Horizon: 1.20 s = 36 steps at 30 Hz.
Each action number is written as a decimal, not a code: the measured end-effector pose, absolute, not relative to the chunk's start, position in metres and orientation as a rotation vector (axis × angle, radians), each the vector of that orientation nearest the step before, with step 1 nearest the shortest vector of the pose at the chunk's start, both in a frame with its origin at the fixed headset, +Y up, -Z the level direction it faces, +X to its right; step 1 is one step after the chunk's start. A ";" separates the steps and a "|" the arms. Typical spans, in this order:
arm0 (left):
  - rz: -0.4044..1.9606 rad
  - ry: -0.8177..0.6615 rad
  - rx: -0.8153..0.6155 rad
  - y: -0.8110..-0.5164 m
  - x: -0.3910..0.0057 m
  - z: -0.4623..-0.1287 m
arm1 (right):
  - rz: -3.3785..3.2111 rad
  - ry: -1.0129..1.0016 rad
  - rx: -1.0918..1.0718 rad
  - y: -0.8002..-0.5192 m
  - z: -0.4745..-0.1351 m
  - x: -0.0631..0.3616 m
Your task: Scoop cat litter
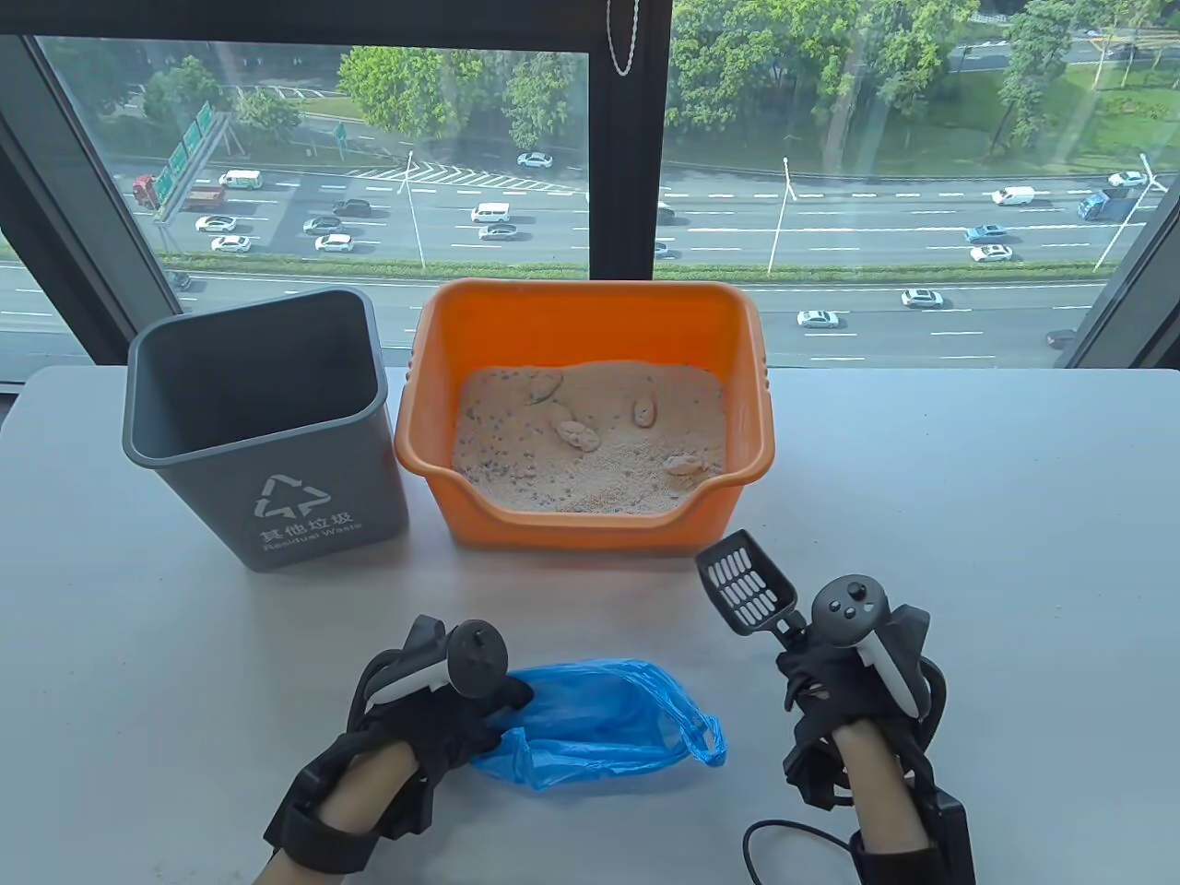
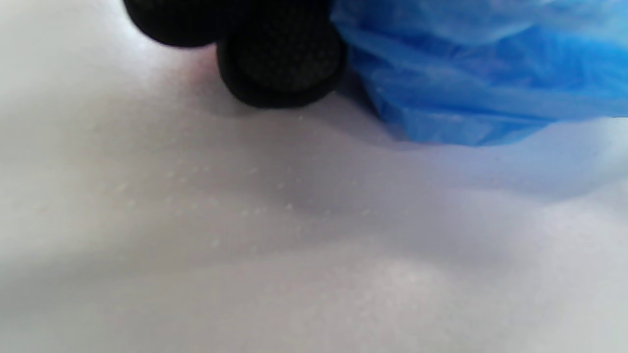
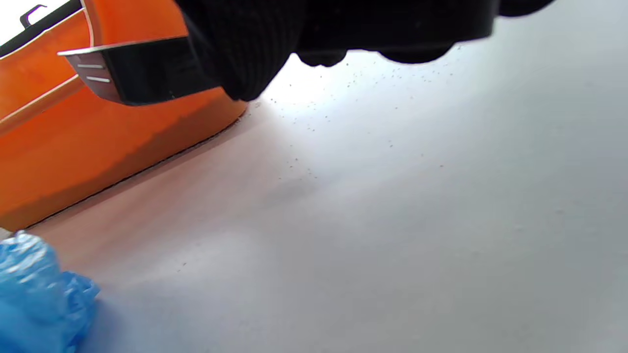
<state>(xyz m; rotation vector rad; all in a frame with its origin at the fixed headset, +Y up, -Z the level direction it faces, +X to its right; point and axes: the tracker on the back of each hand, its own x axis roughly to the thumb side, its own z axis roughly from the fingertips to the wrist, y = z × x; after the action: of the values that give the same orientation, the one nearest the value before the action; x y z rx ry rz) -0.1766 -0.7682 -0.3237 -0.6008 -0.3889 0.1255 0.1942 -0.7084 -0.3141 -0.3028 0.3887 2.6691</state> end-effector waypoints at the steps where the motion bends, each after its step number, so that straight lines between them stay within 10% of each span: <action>1: 0.124 -0.388 -0.599 -0.768 -0.177 -0.324 | 2.681 0.393 -0.243 -0.703 -0.312 0.184; 15: 0.128 -0.383 -0.602 -0.770 -0.177 -0.323 | 2.651 0.244 -0.039 -0.634 -0.370 0.061; 36: 0.170 -0.380 -0.637 -0.771 -0.180 -0.325 | 3.046 0.435 -0.508 -0.690 -0.520 -0.018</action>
<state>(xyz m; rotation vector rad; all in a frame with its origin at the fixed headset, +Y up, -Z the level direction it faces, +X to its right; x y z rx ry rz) -0.1803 -0.7714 -0.3249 -0.6371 -0.3805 0.1697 -0.0184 -0.6897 -0.5203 -0.5083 0.4348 3.0463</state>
